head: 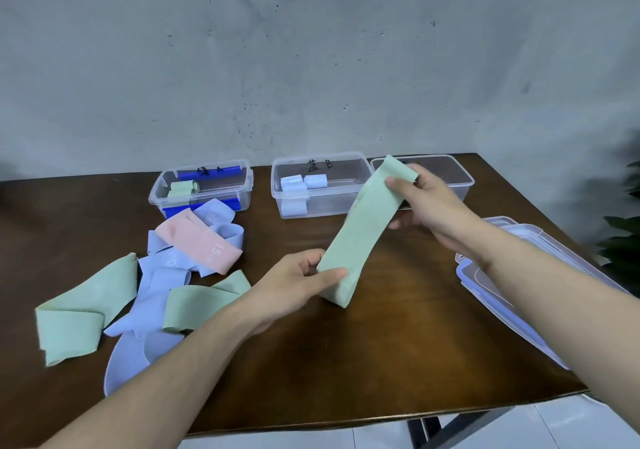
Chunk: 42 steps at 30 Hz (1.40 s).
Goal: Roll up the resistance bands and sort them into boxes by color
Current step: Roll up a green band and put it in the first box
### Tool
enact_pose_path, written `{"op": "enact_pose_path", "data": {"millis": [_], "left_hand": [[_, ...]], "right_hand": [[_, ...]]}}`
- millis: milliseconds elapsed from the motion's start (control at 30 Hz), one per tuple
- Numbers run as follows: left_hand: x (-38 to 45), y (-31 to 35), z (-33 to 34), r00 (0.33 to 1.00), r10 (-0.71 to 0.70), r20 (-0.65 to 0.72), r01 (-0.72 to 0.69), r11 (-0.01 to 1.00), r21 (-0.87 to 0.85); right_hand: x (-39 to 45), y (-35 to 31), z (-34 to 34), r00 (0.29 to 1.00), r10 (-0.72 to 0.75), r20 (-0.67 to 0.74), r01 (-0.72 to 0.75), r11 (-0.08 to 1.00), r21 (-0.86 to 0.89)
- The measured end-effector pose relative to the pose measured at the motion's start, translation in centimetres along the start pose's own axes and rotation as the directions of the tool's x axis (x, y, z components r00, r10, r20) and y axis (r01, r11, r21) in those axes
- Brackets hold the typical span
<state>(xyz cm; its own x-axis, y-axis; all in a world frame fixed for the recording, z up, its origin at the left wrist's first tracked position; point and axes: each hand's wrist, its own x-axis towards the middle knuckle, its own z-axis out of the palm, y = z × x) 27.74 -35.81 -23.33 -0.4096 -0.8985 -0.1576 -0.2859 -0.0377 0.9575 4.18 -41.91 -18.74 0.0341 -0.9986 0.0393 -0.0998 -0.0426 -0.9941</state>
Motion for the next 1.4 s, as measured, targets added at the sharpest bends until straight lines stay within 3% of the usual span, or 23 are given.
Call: {"op": "enact_pose_path", "data": {"millis": [167,300,400,533,600,667,800,900,1133,1233,1400], "left_hand": [[-1.0,1.7,-0.4,0.988,0.152,0.034,-0.15,0.987,-0.063],[-0.5,2.9,-0.8,0.953,0.298,-0.058,-0.302,0.95,-0.081],[0.3,4.4,-0.7,0.92,0.356,-0.164,-0.375,0.921,-0.104],[1.5,6.5,0.0,0.918,0.323,-0.23,-0.374,0.899,-0.229],[1.9,7.2,0.2,0.921,0.294,-0.255,-0.356,0.901,-0.248],[2.3,7.5,0.3,0.919,0.273,-0.284,-0.345,0.904,-0.25],[2.8,7.9,0.7,0.904,0.232,-0.359,-0.342,0.896,-0.282],[2.9,8.6,1.3,0.869,0.28,-0.407,-0.384,0.901,-0.2],[3.0,9.7,1.6,0.869,0.229,-0.44,-0.378,0.879,-0.29],[2.9,9.5,1.4,0.892,0.215,-0.397,-0.362,0.865,-0.346],[2.8,7.9,1.5,0.939,0.138,-0.316,-0.291,0.809,-0.511]], "right_hand": [[0.3,1.8,-1.0,0.996,0.076,0.055,-0.071,0.994,-0.086],[0.2,2.9,-1.1,0.993,0.088,0.085,-0.075,0.987,-0.142],[-0.1,3.4,-1.0,0.981,0.109,0.159,-0.048,0.936,-0.348],[-1.5,2.9,0.3,0.961,0.16,0.228,0.002,0.815,-0.579],[-1.9,2.0,1.0,0.978,0.075,0.194,0.026,0.88,-0.474],[-2.4,0.9,1.7,0.983,0.005,0.181,0.036,0.974,-0.225],[-2.9,0.1,2.4,0.958,-0.189,0.215,0.203,0.978,-0.045],[-3.2,-0.3,2.3,0.949,-0.207,0.238,0.194,0.978,0.076],[-3.8,-1.0,2.8,0.923,-0.204,0.326,0.173,0.977,0.123],[-3.8,-1.8,3.6,0.957,-0.219,0.192,0.209,0.975,0.069],[-3.8,-3.1,3.4,0.981,-0.166,0.104,0.143,0.969,0.202]]}}
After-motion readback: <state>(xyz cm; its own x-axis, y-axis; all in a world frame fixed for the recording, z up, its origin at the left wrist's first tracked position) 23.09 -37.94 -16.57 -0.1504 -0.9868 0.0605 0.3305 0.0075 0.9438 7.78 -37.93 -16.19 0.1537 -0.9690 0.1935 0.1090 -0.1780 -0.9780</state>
